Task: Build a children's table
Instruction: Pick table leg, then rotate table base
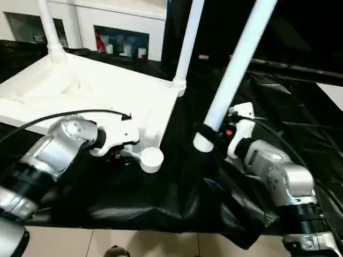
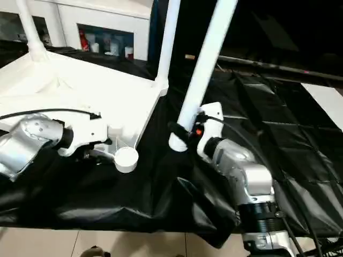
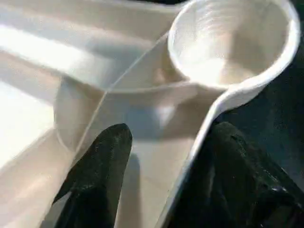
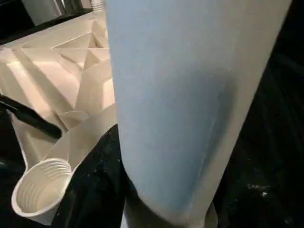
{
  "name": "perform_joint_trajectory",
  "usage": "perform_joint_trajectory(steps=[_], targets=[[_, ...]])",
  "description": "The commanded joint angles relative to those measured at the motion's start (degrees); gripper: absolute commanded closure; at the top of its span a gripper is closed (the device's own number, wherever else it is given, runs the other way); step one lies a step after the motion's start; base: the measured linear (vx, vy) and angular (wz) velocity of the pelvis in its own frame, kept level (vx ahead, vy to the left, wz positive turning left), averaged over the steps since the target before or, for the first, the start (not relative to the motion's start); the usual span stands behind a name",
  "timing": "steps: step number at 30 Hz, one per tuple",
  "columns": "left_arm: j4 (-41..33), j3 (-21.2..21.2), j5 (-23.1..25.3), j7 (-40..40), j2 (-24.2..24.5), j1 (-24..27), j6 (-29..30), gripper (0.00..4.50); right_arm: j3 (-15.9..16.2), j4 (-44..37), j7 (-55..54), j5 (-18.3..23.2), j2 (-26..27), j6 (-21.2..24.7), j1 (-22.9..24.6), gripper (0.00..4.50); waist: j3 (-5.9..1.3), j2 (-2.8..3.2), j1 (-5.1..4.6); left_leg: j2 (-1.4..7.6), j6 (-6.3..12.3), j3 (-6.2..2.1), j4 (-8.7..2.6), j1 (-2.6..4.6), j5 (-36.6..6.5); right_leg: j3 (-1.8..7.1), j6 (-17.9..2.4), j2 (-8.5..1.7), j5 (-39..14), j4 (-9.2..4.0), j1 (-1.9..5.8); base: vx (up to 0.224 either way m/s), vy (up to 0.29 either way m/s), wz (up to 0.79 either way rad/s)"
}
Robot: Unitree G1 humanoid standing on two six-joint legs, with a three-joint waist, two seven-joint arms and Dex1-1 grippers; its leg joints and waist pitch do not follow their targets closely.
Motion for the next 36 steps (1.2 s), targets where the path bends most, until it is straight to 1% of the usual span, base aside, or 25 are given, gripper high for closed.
perform_joint_trajectory(steps=[1, 2, 3, 5, 7, 8, 9, 10, 11, 14, 15, 16, 17, 18, 22, 24, 25, 26, 27, 28, 29, 30, 31, 32, 36], targets=[[2.25, -1.02, 2.07, 2.20, -0.91, -1.14, -1.81, 1.51, -0.56, -0.99, -0.48, -0.09, -0.57, -0.63, -0.22, 2.59, -4.07, 1.40, 0.02, 1.16, -5.73, -0.41, -4.69, 1.62, -17.55, 1.91, -7.54, -3.36, -18.20, -4.15, 1.84, 0.000, 0.000, 0.00], [2.25, -1.02, 2.07, 2.20, -0.91, -1.14, -1.81, 1.51, -0.56, -0.99, -0.48, -0.09, -0.57, -0.63, -0.22, 2.59, -4.07, 1.40, 0.02, 1.16, -5.73, -0.41, -4.69, 1.62, -17.55, 1.91, -7.54, -3.36, -18.20, -4.15, 1.84, 0.000, 0.000, 0.00], [4.34, -1.50, 3.24, 3.15, -0.97, -1.11, -2.98, 1.51, -0.72, -1.33, -0.29, -0.33, -0.66, -0.73, 0.32, 2.59, -4.10, 1.70, 0.10, 1.17, -5.83, -0.46, -4.69, 1.68, -17.81, 1.91, -7.60, -3.42, -18.29, -4.08, 1.82, 0.000, 0.000, 0.00], [5.40, -1.33, 3.33, 3.49, -1.17, -0.99, -3.22, 1.51, -0.95, -1.52, -0.20, -0.38, -0.80, -0.72, 0.58, 2.59, -4.04, 1.48, 0.10, 1.21, -5.75, -0.47, -4.71, 1.73, -18.39, 1.90, -7.80, -3.46, -18.65, -4.20, 1.79, 0.000, 0.000, 0.00], [6.71, -0.96, 3.39, 3.44, -1.57, -1.11, -3.58, 1.87, -1.07, -1.47, -0.16, -0.49, -0.86, -0.80, 0.62, 2.59, -3.90, 1.41, 0.11, 1.14, -5.68, -0.46, -4.71, 1.81, -19.58, 1.89, -7.59, -3.49, -20.71, -4.46, 1.62, 0.000, 0.000, 0.00], [7.03, -0.87, 3.46, 3.40, -1.68, -1.16, -3.74, 1.87, -1.08, -1.45, -0.16, -0.52, -0.86, -0.81, 0.62, 2.59, -3.87, 1.44, 0.12, 1.18, -5.75, -0.54, -4.73, 1.83, -20.09, 1.88, -7.48, -3.56, -21.62, -4.50, 1.61, 0.000, 0.000, 0.00], [7.85, -0.55, 3.64, 2.93, -1.92, -1.32, -4.16, 1.90, -1.07, -1.31, -0.17, -0.55, -0.80, -0.84, 0.47, 2.59, -3.77, 1.39, 0.11, 1.15, -5.71, -0.63, -4.68, 1.91, -21.50, 1.87, -6.83, -3.70, -24.68, -4.89, 1.42, 0.000, 0.000, 0.00], [7.88, -0.30, 3.54, 2.46, -1.98, -1.34, -4.18, 1.90, -1.04, -1.16, -0.15, -0.52, -0.79, -0.87, 0.30, 2.59, -3.75, 1.39, 0.12, 1.15, -5.70, -0.67, -4.67, 1.91, -21.74, 1.86, -6.60, -3.76, -25.48, -4.96, 1.40, 0.000, 0.000, 0.00], [7.86, -0.11, 3.43, 2.08, -2.01, -1.35, -4.17, 2.13, -1.02, -1.03, -0.13, -0.49, -0.78, -0.90, 0.15, 2.59, -3.67, 1.34, 0.07, 1.15, -5.66, -0.77, -4.68, 1.89, -22.36, 1.82, -6.15, -3.83, -27.25, -5.18, 1.31, 0.000, 0.000, 0.00], [7.74, 0.58, 3.05, 1.28, -1.93, -1.51, -4.68, 2.28, -0.81, -0.58, -0.07, -0.64, -0.67, -1.14, -0.23, 2.59, -3.72, 1.36, 0.00, 1.23, -5.69, -1.00, -4.75, 1.76, -22.47, 1.72, -5.77, -3.92, -28.14, -5.23, 1.34, 0.000, 0.000, 0.00], [7.41, 0.86, 2.64, 0.54, -1.81, -1.50, -4.56, 2.31, -0.74, -0.46, -0.03, -0.70, -0.64, -1.23, -0.30, 2.59, -3.74, 1.30, -0.05, 1.26, -5.70, -1.00, -4.77, 1.77, -22.34, 1.72, -6.00, -3.90, -27.50, -5.18, 1.27, 0.000, 0.000, 0.00], [6.39, 1.06, 1.91, -1.40, -1.32, -1.48, -4.05, 2.51, -0.70, -0.27, 0.10, -0.78, -0.68, -1.36, -0.41, 2.59, -3.76, 1.30, -0.01, 1.25, -5.68, -0.97, -4.76, 1.75, -22.16, 1.74, -6.13, -3.88, -27.12, -5.13, 1.29, 0.000, 0.000, 0.00], [5.83, 1.08, 1.58, -2.29, -1.08, -1.48, -3.58, 2.51, -0.70, -0.16, 0.18, -0.80, -0.73, -1.41, -0.44, 2.59, -3.74, 1.34, -0.01, 1.26, -5.66, -0.95, -4.78, 1.77, -21.98, 1.77, -6.37, -3.88, -26.53, -5.08, 1.26, 0.000, 0.000, 0.00], [5.62, 1.08, 1.46, -2.62, -1.00, -1.49, -3.41, 2.65, -0.71, -0.12, 0.21, -0.81, -0.75, -1.43, -0.45, 2.59, -3.77, 1.40, -0.02, 1.27, -5.72, -0.94, -4.79, 1.76, -21.84, 1.78, -6.57, -3.87, -26.07, -4.97, 1.30, 0.000, 0.000, 0.00], [4.24, 0.90, 0.55, -5.89, -0.54, -1.79, -1.41, 2.88, -0.48, 0.69, 0.88, -1.12, -1.25, -1.78, -0.80, 2.59, -4.08, 1.76, 0.00, 1.27, -5.78, -0.75, -4.82, 1.57, -18.88, 1.82, -8.36, -3.61, -18.95, -4.14, 1.70, 0.000, 0.000, 0.00], [4.07, 0.92, 0.30, -6.88, -0.57, -1.83, -0.79, 3.06, -0.37, 0.99, 1.11, -1.26, -1.45, -1.90, -0.97, 2.59, -4.18, 1.76, 0.04, 1.20, -5.70, -0.57, -4.73, 1.51, -16.93, 1.84, -9.24, -3.45, -15.19, -3.71, 1.92, 0.000, 0.000, 0.00], [4.29, 0.95, 0.18, -7.36, -0.69, -1.89, -0.49, 3.12, -0.29, 1.32, 1.28, -1.42, -1.62, -2.07, -1.15, 2.59, -4.23, 2.36, 0.08, 1.15, -5.77, -0.50, -4.72, 1.63, -16.22, 1.86, -9.78, -3.33, -12.96, -3.57, 1.97, 0.000, 0.000, 0.00], [4.44, 1.04, 0.22, -7.56, -0.79, -1.90, -0.40, 3.24, -0.26, 1.47, 1.37, -1.53, -1.68, -2.16, -1.22, 2.59, -4.31, 2.12, 0.03, 1.10, -5.67, -0.44, -4.63, 1.58, -15.48, 1.83, -10.15, -3.28, -11.43, -3.40, 2.21, 0.000, 0.000, 0.00], [4.52, 1.07, 0.21, -7.62, -0.85, -1.91, -0.35, 3.24, -0.26, 1.51, 1.38, -1.56, -1.70, -2.19, -1.24, 2.59, -4.34, 2.05, 0.06, 1.08, -5.61, -0.40, -4.61, 1.54, -14.96, 1.83, -10.33, -3.24, -10.67, -3.29, 2.31, 0.000, 0.000, 0.00], [4.79, 1.31, 0.30, -7.87, -1.13, -1.95, -0.08, 3.33, -0.28, 1.64, 1.43, -1.67, -1.72, -2.28, -1.31, 2.59, -4.33, 2.27, 0.10, 1.06, -5.54, -0.33, -4.57, 1.58, -14.38, 1.86, -10.60, -3.22, -9.48, -3.18, 2.35, 0.000, 0.000, 0.00], [4.62, 1.59, 0.09, -8.05, -1.29, -1.86, 0.56, 3.39, -0.29, 1.51, 1.38, -1.69, -1.68, -2.25, -1.24, 2.59, -4.34, 2.15, 0.12, 1.04, -5.43, -0.32, -4.54, 1.55, -14.13, 1.85, -10.76, -3.22, -9.04, -3.13, 2.51, 0.000, 0.000, 0.00], [4.38, 1.99, -0.21, -8.30, -1.52, -1.74, 1.49, 3.43, -0.30, 1.34, 1.31, -1.72, -1.62, -2.21, -1.15, 2.59, -4.35, 2.60, 0.09, 1.03, -5.52, -0.31, -4.55, 1.63, -14.09, 1.89, -10.89, -3.22, -8.77, -3.07, 2.49, 0.000, 0.000, 0.00], [3.90, 2.37, -0.29, -8.19, -1.78, -1.70, 3.05, 3.50, -0.25, 1.08, 1.25, -1.78, -1.58, -2.18, -0.96, 2.59, -4.33, 2.32, -0.04, 1.03, -5.56, -0.31, -4.55, 1.56, -14.19, 1.85, -11.08, -3.19, -8.70, -3.09, 2.59, 0.000, 0.000, 0.00], [3.90, 2.37, -0.29, -8.19, -1.78, -1.70, 3.05, 3.63, -0.25, 1.08, 1.25, -1.78, -1.58, -2.18, -0.96, 2.59, -4.31, 2.33, -0.11, 1.05, -5.56, -0.30, -4.54, 1.59, -14.41, 1.86, -11.30, -3.24, -9.03, -3.10, 2.61, 0.000, 0.000, 0.00], [3.23, 2.85, -0.29, -7.19, -2.52, -2.07, 6.27, 3.78, 0.07, 0.94, 1.24, -2.14, -1.83, -2.36, -0.52, 2.59, -4.16, 2.19, -0.42, 1.03, -5.37, -0.37, -4.59, 1.53, -15.50, 1.92, -10.97, -3.33, -11.91, -3.45, 2.68, 0.000, 0.000, 0.00]])
